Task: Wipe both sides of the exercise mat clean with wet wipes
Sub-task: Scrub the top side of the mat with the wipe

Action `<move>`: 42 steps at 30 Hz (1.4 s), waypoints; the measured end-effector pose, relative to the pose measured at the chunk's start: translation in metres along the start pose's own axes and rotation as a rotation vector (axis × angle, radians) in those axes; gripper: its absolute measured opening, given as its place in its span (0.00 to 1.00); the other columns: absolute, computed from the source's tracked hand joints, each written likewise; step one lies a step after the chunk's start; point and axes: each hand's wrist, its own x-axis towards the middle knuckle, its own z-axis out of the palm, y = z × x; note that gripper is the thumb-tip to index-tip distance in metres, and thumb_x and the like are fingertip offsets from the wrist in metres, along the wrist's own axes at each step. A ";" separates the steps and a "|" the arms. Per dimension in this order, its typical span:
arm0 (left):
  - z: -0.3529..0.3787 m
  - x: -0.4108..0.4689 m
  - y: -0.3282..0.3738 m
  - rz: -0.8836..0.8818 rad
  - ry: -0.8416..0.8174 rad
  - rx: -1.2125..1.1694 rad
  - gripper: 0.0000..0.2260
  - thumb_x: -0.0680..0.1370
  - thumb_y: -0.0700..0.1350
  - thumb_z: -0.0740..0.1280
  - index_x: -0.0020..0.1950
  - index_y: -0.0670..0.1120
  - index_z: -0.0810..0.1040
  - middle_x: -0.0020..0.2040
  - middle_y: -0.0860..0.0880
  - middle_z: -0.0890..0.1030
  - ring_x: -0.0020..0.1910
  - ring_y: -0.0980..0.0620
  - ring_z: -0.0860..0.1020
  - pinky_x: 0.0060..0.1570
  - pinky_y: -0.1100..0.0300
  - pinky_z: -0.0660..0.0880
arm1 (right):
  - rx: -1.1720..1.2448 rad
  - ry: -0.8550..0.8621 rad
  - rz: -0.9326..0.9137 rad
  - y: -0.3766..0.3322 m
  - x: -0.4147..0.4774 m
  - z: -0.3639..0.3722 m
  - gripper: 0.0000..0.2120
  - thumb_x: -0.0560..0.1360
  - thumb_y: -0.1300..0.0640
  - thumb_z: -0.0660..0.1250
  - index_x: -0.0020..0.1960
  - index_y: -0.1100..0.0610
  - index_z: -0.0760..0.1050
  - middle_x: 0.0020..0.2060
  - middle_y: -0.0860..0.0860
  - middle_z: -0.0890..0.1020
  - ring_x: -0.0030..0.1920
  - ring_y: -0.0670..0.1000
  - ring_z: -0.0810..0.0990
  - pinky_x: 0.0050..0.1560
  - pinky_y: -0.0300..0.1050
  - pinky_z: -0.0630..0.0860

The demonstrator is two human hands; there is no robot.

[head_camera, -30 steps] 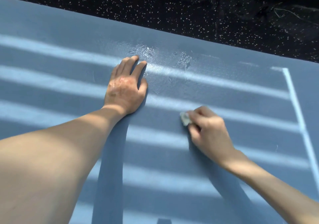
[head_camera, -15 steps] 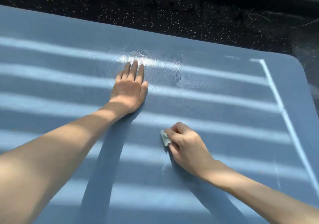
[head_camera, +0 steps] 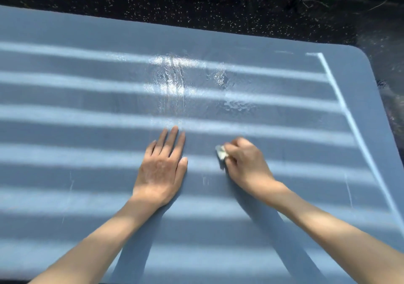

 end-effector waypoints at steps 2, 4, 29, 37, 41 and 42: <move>-0.001 -0.001 0.000 -0.013 0.004 -0.024 0.26 0.79 0.51 0.53 0.75 0.41 0.68 0.75 0.41 0.68 0.73 0.40 0.68 0.68 0.49 0.59 | 0.023 0.051 0.055 -0.009 -0.009 0.006 0.08 0.75 0.59 0.60 0.41 0.58 0.76 0.39 0.55 0.73 0.40 0.60 0.75 0.38 0.49 0.69; -0.001 0.000 0.000 -0.017 0.002 -0.032 0.26 0.79 0.51 0.53 0.75 0.41 0.68 0.75 0.41 0.67 0.73 0.40 0.67 0.68 0.49 0.58 | 0.080 -0.059 -0.090 -0.035 -0.044 0.017 0.07 0.75 0.60 0.59 0.43 0.61 0.75 0.39 0.56 0.73 0.38 0.59 0.74 0.36 0.49 0.70; 0.010 -0.084 0.044 -0.022 -0.034 -0.030 0.27 0.79 0.49 0.53 0.74 0.37 0.66 0.75 0.36 0.66 0.73 0.36 0.67 0.67 0.46 0.60 | 0.117 -0.128 -0.171 -0.040 -0.118 0.020 0.07 0.75 0.58 0.61 0.44 0.60 0.76 0.37 0.54 0.72 0.34 0.56 0.71 0.31 0.46 0.70; 0.007 -0.094 0.047 -0.015 -0.057 -0.041 0.27 0.80 0.50 0.52 0.75 0.37 0.66 0.75 0.36 0.65 0.74 0.36 0.65 0.69 0.46 0.59 | 0.119 -0.430 -0.340 -0.055 -0.165 0.023 0.10 0.79 0.56 0.52 0.47 0.57 0.71 0.38 0.54 0.71 0.35 0.55 0.70 0.29 0.46 0.67; 0.009 -0.094 0.045 -0.014 -0.070 -0.033 0.27 0.79 0.50 0.52 0.75 0.37 0.66 0.76 0.36 0.64 0.74 0.36 0.65 0.68 0.47 0.58 | 0.100 -0.328 -0.233 -0.048 -0.163 0.020 0.10 0.78 0.54 0.54 0.46 0.57 0.72 0.37 0.53 0.72 0.34 0.55 0.72 0.30 0.44 0.68; 0.009 -0.094 0.045 -0.014 -0.074 -0.040 0.27 0.79 0.50 0.52 0.75 0.38 0.66 0.76 0.36 0.64 0.74 0.37 0.65 0.68 0.47 0.58 | 0.102 -0.395 -0.266 -0.052 -0.174 0.021 0.11 0.79 0.56 0.53 0.47 0.58 0.73 0.38 0.53 0.72 0.35 0.55 0.72 0.31 0.43 0.66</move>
